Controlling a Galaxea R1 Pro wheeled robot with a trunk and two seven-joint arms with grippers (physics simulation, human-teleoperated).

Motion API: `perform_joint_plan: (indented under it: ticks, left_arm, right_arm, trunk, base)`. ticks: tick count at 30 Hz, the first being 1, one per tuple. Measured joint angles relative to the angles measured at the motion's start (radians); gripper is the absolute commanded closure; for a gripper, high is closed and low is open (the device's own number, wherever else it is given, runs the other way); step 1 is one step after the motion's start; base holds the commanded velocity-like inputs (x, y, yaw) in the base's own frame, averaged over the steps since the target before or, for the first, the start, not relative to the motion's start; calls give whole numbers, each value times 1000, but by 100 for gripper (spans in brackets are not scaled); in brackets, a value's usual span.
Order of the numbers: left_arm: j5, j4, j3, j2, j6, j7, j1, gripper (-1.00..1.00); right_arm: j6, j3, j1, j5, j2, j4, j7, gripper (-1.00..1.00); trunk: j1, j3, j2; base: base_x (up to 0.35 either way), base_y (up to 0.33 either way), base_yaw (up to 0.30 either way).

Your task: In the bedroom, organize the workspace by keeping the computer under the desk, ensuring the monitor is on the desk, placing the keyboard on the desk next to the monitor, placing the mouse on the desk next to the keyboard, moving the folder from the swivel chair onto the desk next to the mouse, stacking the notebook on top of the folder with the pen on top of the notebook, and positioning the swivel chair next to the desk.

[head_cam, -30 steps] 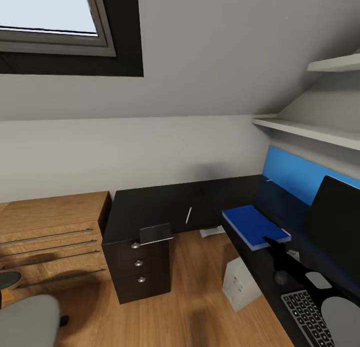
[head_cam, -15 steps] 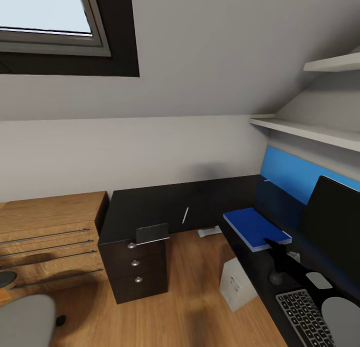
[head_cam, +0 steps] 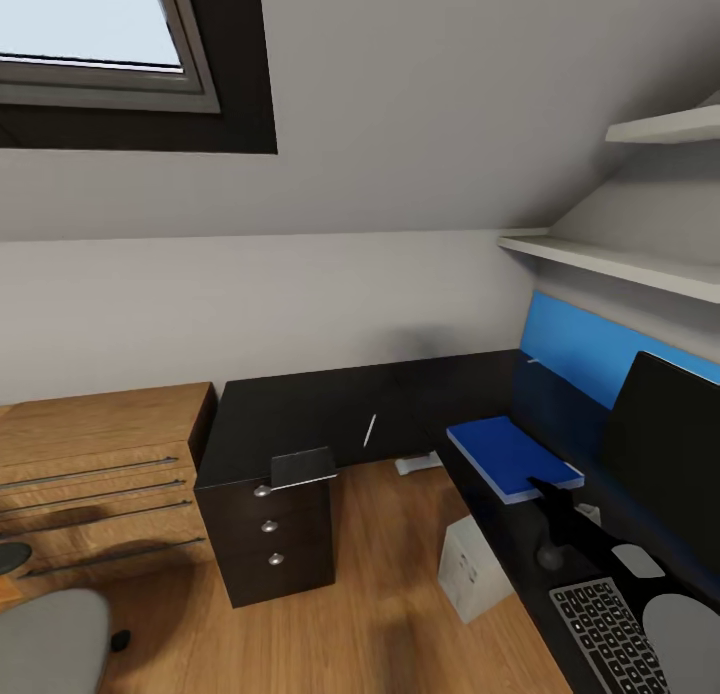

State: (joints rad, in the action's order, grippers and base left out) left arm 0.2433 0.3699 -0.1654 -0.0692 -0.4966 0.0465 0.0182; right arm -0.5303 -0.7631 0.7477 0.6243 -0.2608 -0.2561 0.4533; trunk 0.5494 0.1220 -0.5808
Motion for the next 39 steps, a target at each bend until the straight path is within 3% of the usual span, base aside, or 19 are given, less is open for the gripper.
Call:
perform_joint_plan:
  ticks: [39]
  left_arm:
    - [1,3,0,-1,0,-1,0,-100]
  right_arm:
    - [2,0,0,-1,1,-1,-2,100]
  trunk:
    - [146,119,-266]
  base:
    - [0,0,0]
